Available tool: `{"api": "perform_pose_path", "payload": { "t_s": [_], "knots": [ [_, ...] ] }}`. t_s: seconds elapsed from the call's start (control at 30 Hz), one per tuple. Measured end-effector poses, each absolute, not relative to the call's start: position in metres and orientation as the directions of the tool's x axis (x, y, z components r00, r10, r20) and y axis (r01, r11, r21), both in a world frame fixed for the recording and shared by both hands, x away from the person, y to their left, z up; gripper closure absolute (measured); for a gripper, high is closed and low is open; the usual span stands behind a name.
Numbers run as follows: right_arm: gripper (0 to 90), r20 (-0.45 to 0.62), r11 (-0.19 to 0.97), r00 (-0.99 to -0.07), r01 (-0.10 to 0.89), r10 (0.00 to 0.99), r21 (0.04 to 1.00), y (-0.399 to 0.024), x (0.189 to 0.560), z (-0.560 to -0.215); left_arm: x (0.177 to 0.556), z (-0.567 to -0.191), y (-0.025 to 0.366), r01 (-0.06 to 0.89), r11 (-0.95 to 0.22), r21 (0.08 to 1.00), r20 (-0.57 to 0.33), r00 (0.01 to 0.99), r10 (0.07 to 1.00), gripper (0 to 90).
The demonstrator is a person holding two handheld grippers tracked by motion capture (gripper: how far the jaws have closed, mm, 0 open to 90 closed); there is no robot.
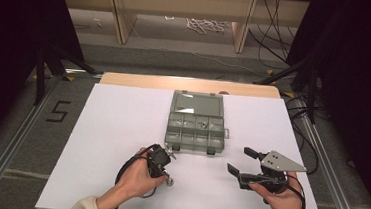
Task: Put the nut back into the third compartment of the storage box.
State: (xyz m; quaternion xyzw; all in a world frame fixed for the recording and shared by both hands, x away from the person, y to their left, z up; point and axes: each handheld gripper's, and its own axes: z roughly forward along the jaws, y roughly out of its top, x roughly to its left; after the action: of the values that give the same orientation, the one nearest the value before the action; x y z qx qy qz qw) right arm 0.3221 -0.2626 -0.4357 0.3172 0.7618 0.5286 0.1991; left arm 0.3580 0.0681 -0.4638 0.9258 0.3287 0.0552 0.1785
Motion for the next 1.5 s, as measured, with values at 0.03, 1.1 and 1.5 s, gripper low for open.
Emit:
{"api": "perform_pose_path", "payload": {
  "t_s": [0.03, 1.1, 1.5],
  "knots": [
    [19.3, 0.032, 0.24, -0.719, 0.273, 0.694, 0.932, -0.263, 0.322, -0.436, 0.358, -0.464, 0.068, 0.589, -0.72, 0.367, -0.015, 0.778, 0.629, 70.2],
    [19.5, 0.031, 0.235, -0.716, 0.268, 0.698, 0.934, -0.262, 0.322, -0.436, 0.356, -0.442, 0.073, 0.584, -0.657, 0.478, 0.013, 0.743, 0.669, 70.2],
    [19.5, 0.034, 0.237, -0.72, 0.273, 0.693, 0.932, -0.262, 0.322, -0.436, 0.358, -0.433, 0.074, 0.572, -0.624, 0.532, 0.021, 0.728, 0.686, 70.2]
  ]
}}
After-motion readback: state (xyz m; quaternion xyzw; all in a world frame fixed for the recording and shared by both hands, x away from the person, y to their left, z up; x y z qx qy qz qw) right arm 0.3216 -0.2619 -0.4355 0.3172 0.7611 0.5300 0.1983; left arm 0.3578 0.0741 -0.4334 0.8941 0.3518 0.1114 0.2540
